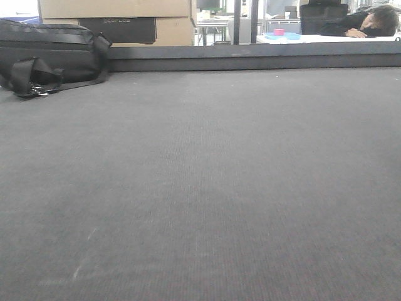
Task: Grab block from conveyor and place in blue bin
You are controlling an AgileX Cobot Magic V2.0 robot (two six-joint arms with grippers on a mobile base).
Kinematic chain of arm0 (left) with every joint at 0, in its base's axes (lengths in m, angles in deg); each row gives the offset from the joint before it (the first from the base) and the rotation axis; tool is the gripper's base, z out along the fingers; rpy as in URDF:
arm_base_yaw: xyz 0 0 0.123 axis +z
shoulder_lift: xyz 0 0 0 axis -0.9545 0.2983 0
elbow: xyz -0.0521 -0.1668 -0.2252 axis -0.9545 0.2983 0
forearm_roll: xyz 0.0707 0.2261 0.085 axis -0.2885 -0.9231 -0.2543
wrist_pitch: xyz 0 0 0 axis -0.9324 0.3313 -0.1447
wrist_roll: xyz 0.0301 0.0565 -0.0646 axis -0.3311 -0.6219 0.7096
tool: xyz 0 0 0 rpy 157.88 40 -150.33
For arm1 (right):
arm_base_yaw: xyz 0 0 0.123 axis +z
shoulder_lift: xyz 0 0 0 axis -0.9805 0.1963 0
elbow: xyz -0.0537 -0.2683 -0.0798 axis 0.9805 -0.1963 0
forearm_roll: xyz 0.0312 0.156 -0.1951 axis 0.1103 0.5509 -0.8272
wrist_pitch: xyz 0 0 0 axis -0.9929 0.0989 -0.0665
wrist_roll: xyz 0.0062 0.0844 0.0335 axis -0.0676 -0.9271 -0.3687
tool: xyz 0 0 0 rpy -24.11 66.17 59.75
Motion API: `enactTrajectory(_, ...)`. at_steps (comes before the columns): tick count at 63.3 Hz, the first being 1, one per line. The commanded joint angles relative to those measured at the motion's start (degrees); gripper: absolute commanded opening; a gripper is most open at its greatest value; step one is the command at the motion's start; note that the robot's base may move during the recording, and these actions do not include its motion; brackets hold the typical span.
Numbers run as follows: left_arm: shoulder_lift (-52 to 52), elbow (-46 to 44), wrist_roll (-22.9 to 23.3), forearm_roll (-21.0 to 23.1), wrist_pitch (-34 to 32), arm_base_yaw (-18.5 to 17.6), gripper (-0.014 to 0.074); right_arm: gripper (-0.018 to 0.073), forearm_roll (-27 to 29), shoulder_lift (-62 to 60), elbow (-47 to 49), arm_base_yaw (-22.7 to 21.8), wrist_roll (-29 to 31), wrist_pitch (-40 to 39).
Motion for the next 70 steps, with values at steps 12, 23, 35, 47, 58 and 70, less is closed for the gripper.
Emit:
enactTrajectory(12, -0.3, 0.1, 0.3, 0.1, -1.4, -0.3, -0.0111, -0.0162, -0.1, -0.2, 0.0, 0.1, 0.3, -0.8)
enactTrajectory(23, -0.3, 0.1, 0.3, 0.1, -1.4, -0.3, -0.0111, -0.0162, -0.1, -0.2, 0.0, 0.1, 0.3, -0.8)
enactTrajectory(35, -0.3, 0.1, 0.3, 0.1, -1.4, -0.3, -0.0111, -0.0162, -0.1, -0.2, 0.0, 0.1, 0.3, -0.8)
enactTrajectory(47, -0.4, 0.1, 0.3, 0.1, -1.5, -0.3, -0.0111, -0.0162, -0.1, -0.2, 0.0, 0.1, 0.3, -0.8)
enactTrajectory(58, -0.4, 0.1, 0.3, 0.1, -1.5, -0.3, -0.0111, -0.0162, -0.1, -0.2, 0.0, 0.1, 0.3, -0.8)
enactTrajectory(70, -0.4, 0.1, 0.3, 0.1, -1.5, -0.3, -0.0111, -0.0162, -0.1, -0.2, 0.0, 0.1, 0.3, -0.9)
